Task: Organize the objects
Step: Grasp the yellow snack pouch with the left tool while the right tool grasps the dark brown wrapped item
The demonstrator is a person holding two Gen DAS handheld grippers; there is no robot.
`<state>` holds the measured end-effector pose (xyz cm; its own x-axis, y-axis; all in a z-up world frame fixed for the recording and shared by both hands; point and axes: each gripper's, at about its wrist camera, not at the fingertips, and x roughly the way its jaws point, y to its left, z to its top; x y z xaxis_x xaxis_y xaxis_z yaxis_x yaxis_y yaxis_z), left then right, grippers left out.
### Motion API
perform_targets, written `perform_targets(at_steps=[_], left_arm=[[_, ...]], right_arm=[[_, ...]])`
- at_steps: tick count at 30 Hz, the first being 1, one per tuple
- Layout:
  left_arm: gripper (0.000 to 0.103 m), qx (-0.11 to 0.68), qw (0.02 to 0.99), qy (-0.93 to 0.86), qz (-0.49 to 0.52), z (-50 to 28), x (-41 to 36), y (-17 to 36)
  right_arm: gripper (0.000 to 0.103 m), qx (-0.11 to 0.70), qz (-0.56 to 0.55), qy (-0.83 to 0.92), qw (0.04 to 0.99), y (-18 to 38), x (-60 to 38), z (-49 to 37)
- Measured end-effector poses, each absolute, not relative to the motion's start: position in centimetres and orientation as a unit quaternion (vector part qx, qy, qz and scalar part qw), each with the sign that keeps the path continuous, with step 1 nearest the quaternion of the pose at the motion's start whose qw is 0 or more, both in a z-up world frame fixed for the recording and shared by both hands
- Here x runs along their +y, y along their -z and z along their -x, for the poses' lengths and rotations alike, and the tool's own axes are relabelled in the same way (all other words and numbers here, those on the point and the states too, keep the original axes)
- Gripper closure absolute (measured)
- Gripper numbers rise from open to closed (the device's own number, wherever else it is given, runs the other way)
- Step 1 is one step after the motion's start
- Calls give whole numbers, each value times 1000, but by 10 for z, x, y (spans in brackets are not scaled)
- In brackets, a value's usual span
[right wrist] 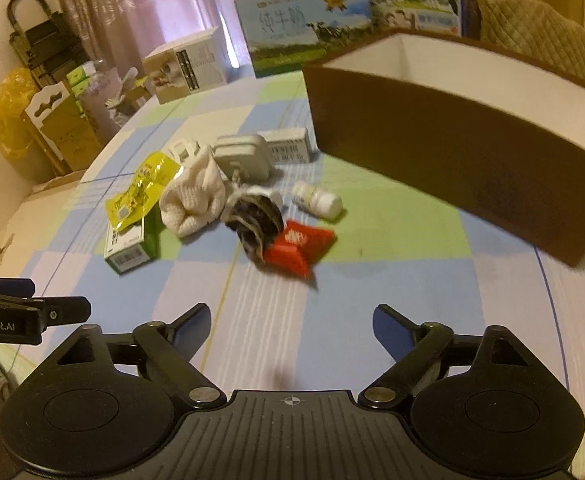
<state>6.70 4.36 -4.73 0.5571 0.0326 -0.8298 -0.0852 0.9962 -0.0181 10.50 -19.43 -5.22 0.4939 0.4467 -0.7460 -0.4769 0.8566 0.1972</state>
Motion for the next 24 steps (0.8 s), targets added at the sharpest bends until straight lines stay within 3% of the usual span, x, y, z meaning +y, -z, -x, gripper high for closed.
perform_targets(at_steps=[13, 16, 24], left_arm=[[1, 452, 891, -52, 15, -101, 61, 60], [6, 448, 893, -52, 6, -109, 63, 63], [6, 439, 897, -55, -2, -128, 67, 69]], right_arm=[[24, 371, 78, -320, 868, 63, -146, -146], [25, 366, 95, -330, 865, 70, -132, -154], [41, 371, 133, -344, 852, 96, -108, -171]])
